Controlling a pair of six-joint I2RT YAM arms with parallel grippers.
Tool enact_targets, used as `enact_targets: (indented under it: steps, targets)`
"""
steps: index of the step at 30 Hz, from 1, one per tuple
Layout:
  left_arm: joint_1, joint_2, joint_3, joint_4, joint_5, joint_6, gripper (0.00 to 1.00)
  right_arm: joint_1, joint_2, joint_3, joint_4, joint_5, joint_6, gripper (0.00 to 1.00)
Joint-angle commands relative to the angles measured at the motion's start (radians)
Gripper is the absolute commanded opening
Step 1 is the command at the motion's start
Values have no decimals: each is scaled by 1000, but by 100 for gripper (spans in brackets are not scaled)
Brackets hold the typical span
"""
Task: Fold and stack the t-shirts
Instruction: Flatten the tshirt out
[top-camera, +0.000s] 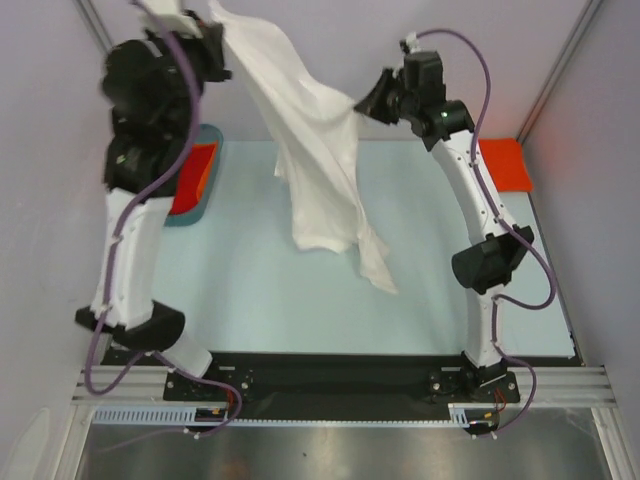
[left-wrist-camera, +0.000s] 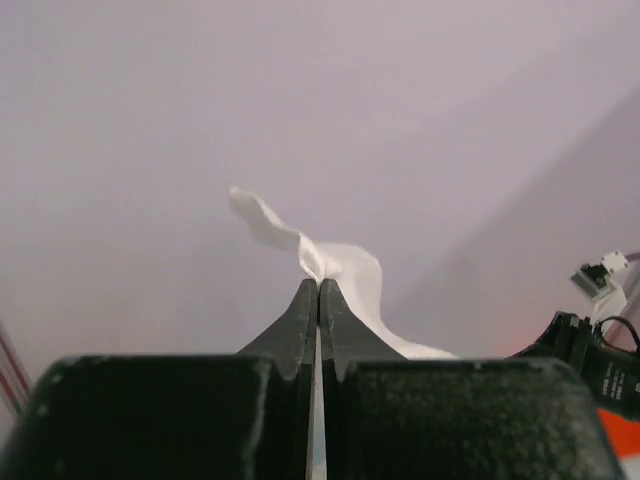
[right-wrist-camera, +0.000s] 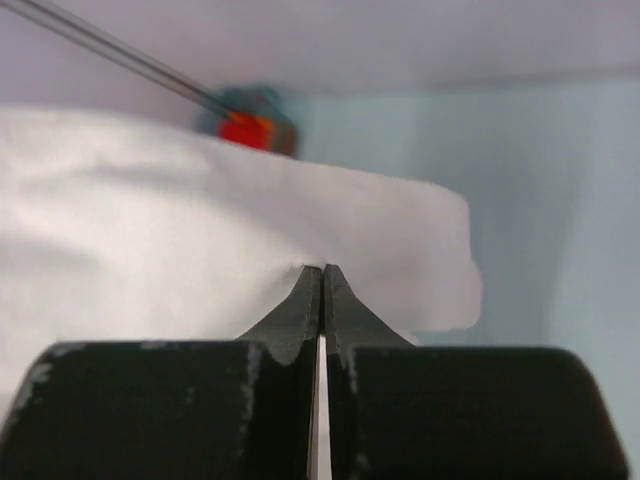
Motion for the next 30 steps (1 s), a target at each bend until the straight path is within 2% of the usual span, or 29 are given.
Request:
enact_targets:
  steps: [1,2,3,4,6,10,11,12,14,15,17,18,19,20,23,24,26,27,28,30]
  targets:
    - [2,-153,12,197,-72,111,0,11,77,335,66,-70,104,0]
    - [3,-215,3,232,-70,133,0,13,67,352,125,-90,154,0]
    - [3,-237,0,299,-67,138,0,13,44,290,194,-120,182,0]
    - [3,-262,0,324,-63,144,0,13,-23,237,348,-128,217,0]
    - [2,-305,9,359,-43,142,0,16,-74,136,457,-118,268,0]
    - [3,-374,-78,347,23,93,0,-7,-94,125,418,-147,253,0]
    - [3,-398,-133,350,43,51,0,-15,-102,98,389,-145,233,0]
    - [3,-424,-267,355,75,9,0,-34,-134,58,364,-136,216,0]
    - [-4,-507,-429,366,132,-116,0,-70,-172,-137,354,-168,176,0]
    - [-16,-530,-612,398,161,-161,0,-106,-212,-218,355,-182,164,0]
    - [-53,-592,-809,459,174,-268,0,-142,-252,-448,390,-199,109,0]
    - [-123,-598,-976,499,164,-287,0,-163,-277,-513,396,-213,89,0]
    - [-166,-598,-1049,543,145,-299,0,-206,-289,-574,404,-210,75,0]
    - [-264,-570,-1157,559,123,-303,0,-231,-300,-726,431,-208,52,0]
    - [-397,-453,-1272,594,104,-359,0,-317,-299,-850,428,-225,23,0]
    - [-476,-422,-1324,632,114,-376,0,-332,-288,-886,418,-242,0,0]
    - [-568,-348,-1344,654,102,-385,0,-358,-211,-852,286,-233,-54,0]
    - [-637,-258,-1327,660,126,-393,0,-358,-181,-763,200,-145,-104,0]
    - [-665,-213,-1307,659,150,-401,0,-358,-141,-715,34,-91,-123,0]
    - [-739,-92,-1242,651,228,-395,0,-357,-47,-588,-90,14,-173,0]
